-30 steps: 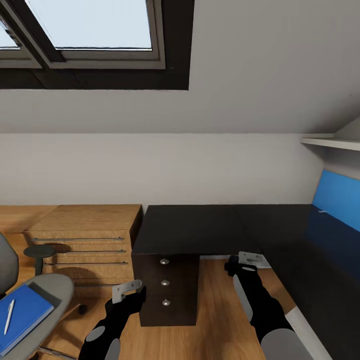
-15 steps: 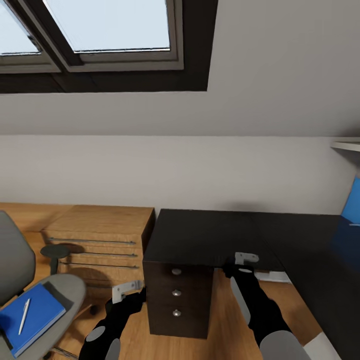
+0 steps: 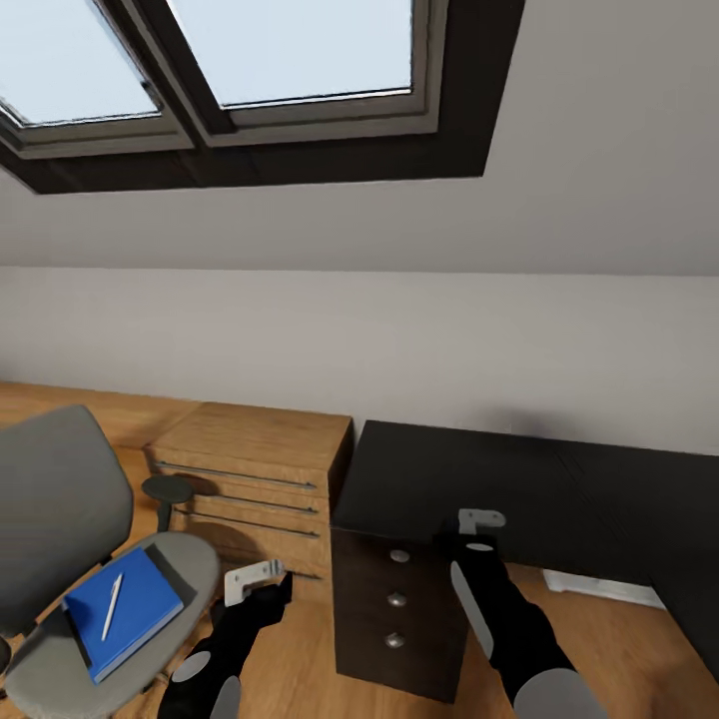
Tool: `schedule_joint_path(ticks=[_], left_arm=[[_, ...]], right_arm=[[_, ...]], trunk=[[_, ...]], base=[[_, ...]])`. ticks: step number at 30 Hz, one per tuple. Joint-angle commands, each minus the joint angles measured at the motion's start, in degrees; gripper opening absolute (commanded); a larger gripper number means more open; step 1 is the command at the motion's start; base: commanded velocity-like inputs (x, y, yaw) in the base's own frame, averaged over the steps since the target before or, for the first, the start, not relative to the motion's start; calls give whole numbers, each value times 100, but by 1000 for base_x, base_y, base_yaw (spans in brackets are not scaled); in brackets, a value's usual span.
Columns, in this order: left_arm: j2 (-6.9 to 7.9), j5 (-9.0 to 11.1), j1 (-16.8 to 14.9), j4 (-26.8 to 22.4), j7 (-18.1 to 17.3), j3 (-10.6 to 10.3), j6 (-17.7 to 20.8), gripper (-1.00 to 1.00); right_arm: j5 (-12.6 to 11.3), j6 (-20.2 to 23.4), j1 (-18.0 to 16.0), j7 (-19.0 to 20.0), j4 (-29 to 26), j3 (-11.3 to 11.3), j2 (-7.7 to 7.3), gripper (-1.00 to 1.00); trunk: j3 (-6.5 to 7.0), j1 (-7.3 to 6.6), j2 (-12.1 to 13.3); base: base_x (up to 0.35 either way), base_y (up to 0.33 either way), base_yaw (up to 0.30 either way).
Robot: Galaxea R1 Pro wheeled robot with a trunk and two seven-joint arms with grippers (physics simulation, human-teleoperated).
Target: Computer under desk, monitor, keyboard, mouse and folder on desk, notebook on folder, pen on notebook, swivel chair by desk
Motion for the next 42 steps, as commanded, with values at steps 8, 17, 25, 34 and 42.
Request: schedule_joint_path(ticks=[8, 17, 25, 34, 42], left_arm=[[1, 52, -5, -6, 51, -15, 14, 100], [1, 52, -5, -7, 51, -15, 13, 100], [1, 52, -5, -6, 51, -15, 13, 100], [1, 59, -5, -22, 51, -20, 21, 100], [-8, 86, 14, -473, 52, -41, 62, 100]], right_arm=[[-54, 23, -2, -7, 12, 16, 8, -100], [-60, 32, -2, 784, 42, 3, -33, -100], [-33, 32, -2, 1606, 193, -3, -79, -100], [-22, 31, -2, 1579, 740, 6, -116, -100], [-14, 15, -17, 1566, 1249, 2, -123, -100]], trunk=[[-7, 4, -6], [-7, 4, -6], [-7, 4, -6], [-7, 4, -6], [-7, 4, -6]], base=[[239, 206, 247], [241, 206, 23], [249, 118, 0], [195, 1, 0], [7, 0, 0]])
